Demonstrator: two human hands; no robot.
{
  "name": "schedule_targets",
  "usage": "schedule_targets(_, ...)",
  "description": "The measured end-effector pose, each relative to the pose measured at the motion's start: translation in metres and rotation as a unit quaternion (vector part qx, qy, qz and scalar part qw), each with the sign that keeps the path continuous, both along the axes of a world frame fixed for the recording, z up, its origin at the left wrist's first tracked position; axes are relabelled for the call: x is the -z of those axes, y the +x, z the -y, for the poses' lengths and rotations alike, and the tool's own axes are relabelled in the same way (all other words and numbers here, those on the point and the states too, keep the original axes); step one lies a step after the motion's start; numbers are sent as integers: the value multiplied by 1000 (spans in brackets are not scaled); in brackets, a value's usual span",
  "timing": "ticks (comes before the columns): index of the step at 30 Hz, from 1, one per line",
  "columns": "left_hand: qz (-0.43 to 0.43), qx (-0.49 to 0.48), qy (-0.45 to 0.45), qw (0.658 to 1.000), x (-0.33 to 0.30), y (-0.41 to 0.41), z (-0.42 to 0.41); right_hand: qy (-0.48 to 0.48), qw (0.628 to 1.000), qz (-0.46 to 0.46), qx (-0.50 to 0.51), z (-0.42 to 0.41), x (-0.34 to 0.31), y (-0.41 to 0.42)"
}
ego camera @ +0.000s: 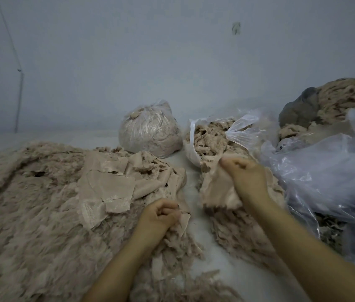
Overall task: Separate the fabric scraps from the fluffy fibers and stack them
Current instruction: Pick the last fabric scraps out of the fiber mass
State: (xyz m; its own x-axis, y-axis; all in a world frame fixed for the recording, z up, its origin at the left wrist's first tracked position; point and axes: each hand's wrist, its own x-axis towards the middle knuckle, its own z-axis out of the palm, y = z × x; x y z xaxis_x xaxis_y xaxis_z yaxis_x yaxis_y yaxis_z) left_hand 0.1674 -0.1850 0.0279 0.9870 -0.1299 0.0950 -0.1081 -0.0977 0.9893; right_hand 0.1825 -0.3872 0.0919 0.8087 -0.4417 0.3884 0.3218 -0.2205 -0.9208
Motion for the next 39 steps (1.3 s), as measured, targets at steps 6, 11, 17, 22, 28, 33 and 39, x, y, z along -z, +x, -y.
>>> schedule_targets(6,115,-168,393,896,6,1,-8,-302,921,-171,177,68,-19,25)
schedule_targets(11,96,-155,300,936,9,6,-9,-336,941,-38,2,4,16,-12)
schedule_targets(17,-14,-66,-148,987,-7,1,-10,-166,942,-201,-211,-64,66,-36)
schedule_targets(22,-136,-12,-293,946,-9,2,-14,-26,970,-137,-198,-70,70,-41)
schedule_targets(28,-27,43,-37,998,-7,-8,-5,116,953,-101,-260,-71,69,-41)
schedule_targets(33,-88,47,-176,979,-7,-3,-8,269,916,-105,-279,-63,67,-38)
schedule_targets(39,-141,36,-264,953,-11,-1,-10,299,878,-113,-356,-63,67,-43)
